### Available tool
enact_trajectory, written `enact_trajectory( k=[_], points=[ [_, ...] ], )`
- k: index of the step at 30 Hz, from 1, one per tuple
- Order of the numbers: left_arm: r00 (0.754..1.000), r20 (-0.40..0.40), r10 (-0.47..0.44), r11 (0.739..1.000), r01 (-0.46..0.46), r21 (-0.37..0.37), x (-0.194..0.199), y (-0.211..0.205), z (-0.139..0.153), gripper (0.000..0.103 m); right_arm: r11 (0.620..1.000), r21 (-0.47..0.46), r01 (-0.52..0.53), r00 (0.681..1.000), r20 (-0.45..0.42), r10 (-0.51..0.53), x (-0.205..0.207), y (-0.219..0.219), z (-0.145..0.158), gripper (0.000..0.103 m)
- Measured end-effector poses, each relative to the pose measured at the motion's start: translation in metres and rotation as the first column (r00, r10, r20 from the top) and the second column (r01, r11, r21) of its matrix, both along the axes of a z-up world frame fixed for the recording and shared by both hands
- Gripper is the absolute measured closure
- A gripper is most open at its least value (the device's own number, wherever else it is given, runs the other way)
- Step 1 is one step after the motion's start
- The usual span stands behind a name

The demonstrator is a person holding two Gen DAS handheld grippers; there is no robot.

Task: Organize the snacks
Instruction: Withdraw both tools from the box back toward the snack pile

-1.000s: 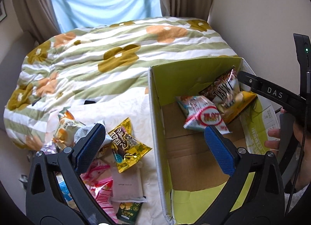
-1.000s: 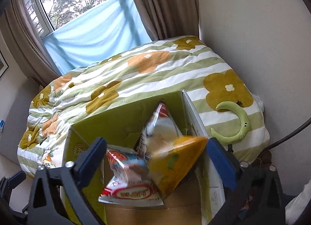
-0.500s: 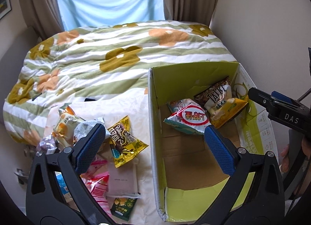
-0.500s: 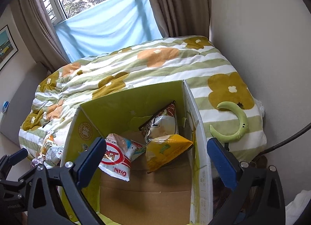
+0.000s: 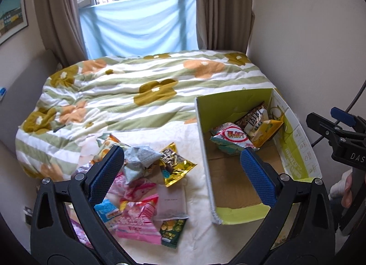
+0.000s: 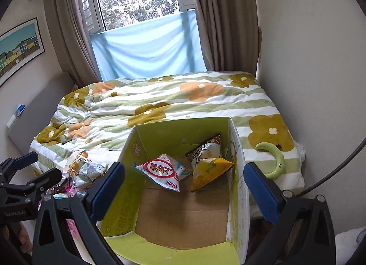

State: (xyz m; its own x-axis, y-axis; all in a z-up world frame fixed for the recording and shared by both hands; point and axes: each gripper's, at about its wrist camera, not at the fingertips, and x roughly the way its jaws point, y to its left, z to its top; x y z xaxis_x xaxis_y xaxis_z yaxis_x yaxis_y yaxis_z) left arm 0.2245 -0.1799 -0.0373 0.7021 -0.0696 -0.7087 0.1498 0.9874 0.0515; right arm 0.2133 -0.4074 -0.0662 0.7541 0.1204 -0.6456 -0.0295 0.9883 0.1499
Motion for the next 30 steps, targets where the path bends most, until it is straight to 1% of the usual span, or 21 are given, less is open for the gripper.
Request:
enact_trajectory(
  k=[4,10,12,15,20,25,30],
  points=[
    [1.0,0.023,-0.008,1.0,0.008,0.008,-0.025,0.037,0.003,0.002,0.999,-0.042,0.007,1.0,0.019,-0.006,-0.023,0.03,0.006,0.0],
    [0.999,0.021,-0.03,1.0,0.029,0.009,-0.059,0.096,-0.006,0.002,1.0,0.004,0.028,0.999,0.028,-0.028,-0.058,0.081,0.0,0.0],
    [0.999,0.018,-0.032,0.999,0.032,-0.002,-0.07,0.117,-0.008,0.002,0.999,0.016,0.037,0.999,0.025,-0.037,-0.069,0.098,-0.004,0.0],
    [0.999,0.021,-0.036,0.999,0.037,-0.02,-0.085,0.146,-0.011,0.002,0.999,0.032,0.033,0.999,0.012,-0.033,-0.083,0.122,-0.009,0.0],
    [0.999,-0.002,-0.053,0.998,0.053,-0.031,-0.104,0.188,-0.02,0.002,0.997,0.066,0.033,0.999,-0.01,-0.032,-0.104,0.161,-0.019,0.0],
    [0.997,-0.047,-0.063,0.997,0.06,-0.05,-0.121,0.23,-0.047,0.002,0.995,0.094,0.032,0.999,-0.043,-0.028,-0.119,0.197,-0.038,0.0],
    [0.988,-0.139,-0.064,0.996,0.053,-0.078,-0.131,0.267,-0.092,0.002,0.995,0.097,0.036,0.994,-0.11,-0.025,-0.123,0.229,-0.069,0.0]
  ],
)
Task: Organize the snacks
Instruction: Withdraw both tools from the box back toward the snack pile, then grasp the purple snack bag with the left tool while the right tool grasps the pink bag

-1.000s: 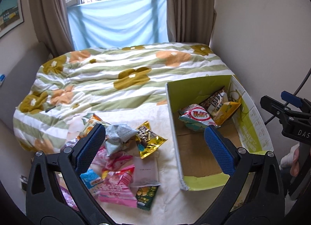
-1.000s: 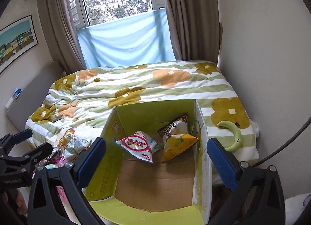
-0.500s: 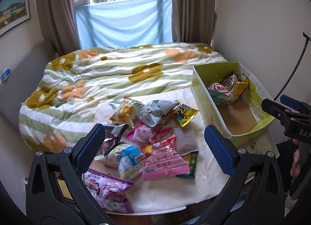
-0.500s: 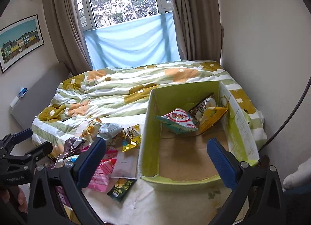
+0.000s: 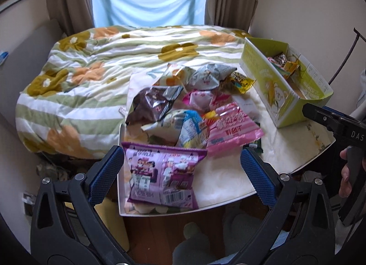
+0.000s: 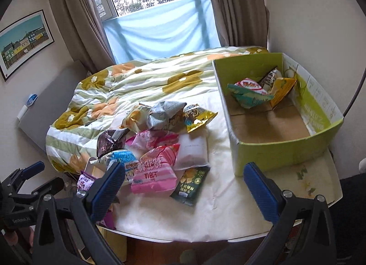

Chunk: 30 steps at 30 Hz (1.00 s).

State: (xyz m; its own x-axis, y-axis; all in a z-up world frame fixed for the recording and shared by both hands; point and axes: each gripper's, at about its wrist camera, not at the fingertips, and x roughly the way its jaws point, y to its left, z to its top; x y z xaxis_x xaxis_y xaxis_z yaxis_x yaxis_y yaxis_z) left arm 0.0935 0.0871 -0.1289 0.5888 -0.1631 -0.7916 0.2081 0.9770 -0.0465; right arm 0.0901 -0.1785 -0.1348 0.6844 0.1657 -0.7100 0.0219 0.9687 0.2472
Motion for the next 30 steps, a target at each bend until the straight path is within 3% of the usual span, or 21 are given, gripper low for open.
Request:
enact_trajectory(
  k=[5,15,20,30],
  points=[
    [0.998,-0.055,0.0,1.0,0.0,-0.008,-0.001,0.019,-0.042,0.002,1.0,0.01,-0.023,0.998,-0.059,0.024,0.006,0.025,-0.027,0.0],
    [0.992,-0.123,-0.007,0.999,0.012,0.035,0.027,0.018,-0.106,0.002,0.998,0.023,-0.06,0.99,-0.126,0.062,0.037,0.052,-0.076,0.0],
    [0.988,-0.157,-0.017,0.999,0.024,0.044,0.035,0.015,-0.122,0.004,0.996,0.044,-0.077,0.985,-0.148,0.083,0.054,0.06,-0.091,0.0],
    [0.985,-0.172,-0.02,0.998,0.031,0.059,0.036,0.014,-0.126,0.024,0.991,0.051,-0.124,0.977,-0.17,0.131,0.088,0.069,-0.111,0.0]
  ],
)
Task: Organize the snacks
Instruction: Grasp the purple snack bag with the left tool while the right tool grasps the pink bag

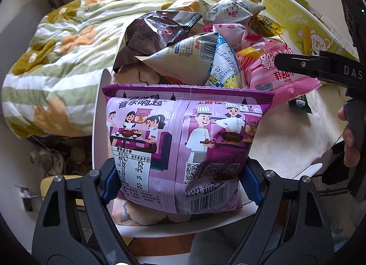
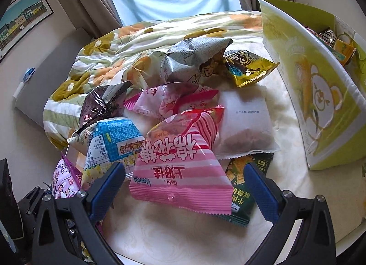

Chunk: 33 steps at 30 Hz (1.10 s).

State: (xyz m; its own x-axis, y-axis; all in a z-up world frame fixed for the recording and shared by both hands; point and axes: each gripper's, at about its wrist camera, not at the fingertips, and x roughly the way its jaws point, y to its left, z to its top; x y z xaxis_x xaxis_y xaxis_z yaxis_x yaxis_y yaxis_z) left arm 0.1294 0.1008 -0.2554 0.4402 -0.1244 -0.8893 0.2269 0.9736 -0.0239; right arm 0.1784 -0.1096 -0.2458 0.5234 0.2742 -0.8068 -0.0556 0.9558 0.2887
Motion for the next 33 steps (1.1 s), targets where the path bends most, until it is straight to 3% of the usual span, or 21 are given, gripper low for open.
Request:
enact_trajectory(
  k=[6,18,26,33],
  points=[
    [0.999,-0.008,0.031,0.999,-0.031,-0.019,0.001,0.005,0.004,0.034,0.999,0.04,-0.008,0.999,-0.03,0.01,0.016,0.003,-0.01,0.0],
    [0.998,0.021,0.055,0.998,-0.055,-0.027,-0.009,0.007,0.022,0.035,1.0,0.027,-0.004,0.998,-0.058,0.006,0.029,0.012,-0.02,0.009],
    [0.997,0.021,0.07,0.997,-0.069,-0.029,-0.012,0.006,0.024,0.035,0.998,-0.038,-0.054,0.998,-0.046,0.052,0.021,0.022,-0.018,0.036],
    [0.996,0.041,0.078,0.997,-0.076,-0.033,-0.016,0.007,0.033,0.035,0.997,-0.043,-0.061,0.998,-0.029,0.06,0.012,0.018,-0.017,0.042]
  ],
)
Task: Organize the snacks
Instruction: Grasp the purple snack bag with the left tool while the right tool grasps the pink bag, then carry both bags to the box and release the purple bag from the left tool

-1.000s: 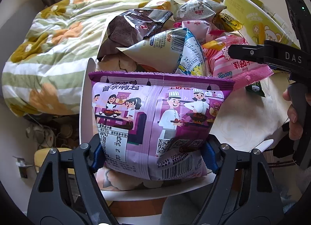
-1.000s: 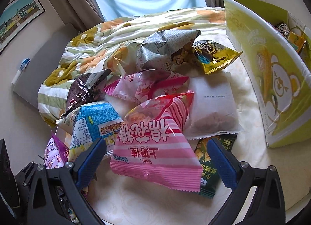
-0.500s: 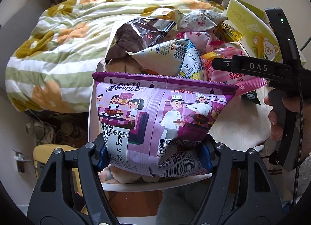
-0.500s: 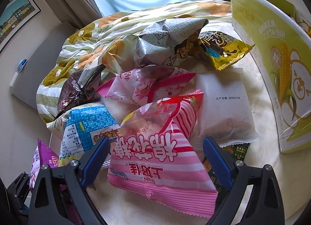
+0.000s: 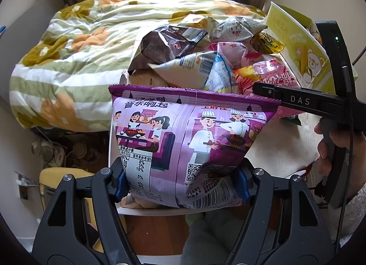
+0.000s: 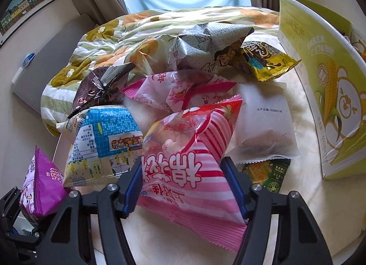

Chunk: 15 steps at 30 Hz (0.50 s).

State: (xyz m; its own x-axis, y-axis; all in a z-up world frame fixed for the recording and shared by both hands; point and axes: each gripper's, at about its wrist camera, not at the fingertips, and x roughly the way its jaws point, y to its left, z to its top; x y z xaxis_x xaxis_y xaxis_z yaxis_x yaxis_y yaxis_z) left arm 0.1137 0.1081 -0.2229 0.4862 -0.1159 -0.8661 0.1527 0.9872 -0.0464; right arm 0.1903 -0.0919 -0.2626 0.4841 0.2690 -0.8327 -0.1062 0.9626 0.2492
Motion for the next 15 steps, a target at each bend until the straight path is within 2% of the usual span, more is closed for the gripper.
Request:
enact_trajectory(
  k=[8,15],
  points=[
    [0.998,0.05,-0.028,1.0,0.028,-0.009,-0.006,-0.008,0.025,0.035,1.0,-0.003,0.022,0.998,0.062,-0.022,-0.014,-0.01,0.028,0.042],
    [0.989,0.125,-0.077,0.996,0.081,-0.032,0.003,-0.027,0.071,0.035,0.998,0.013,0.061,0.991,0.121,-0.063,-0.04,-0.026,0.075,0.042]
  ],
)
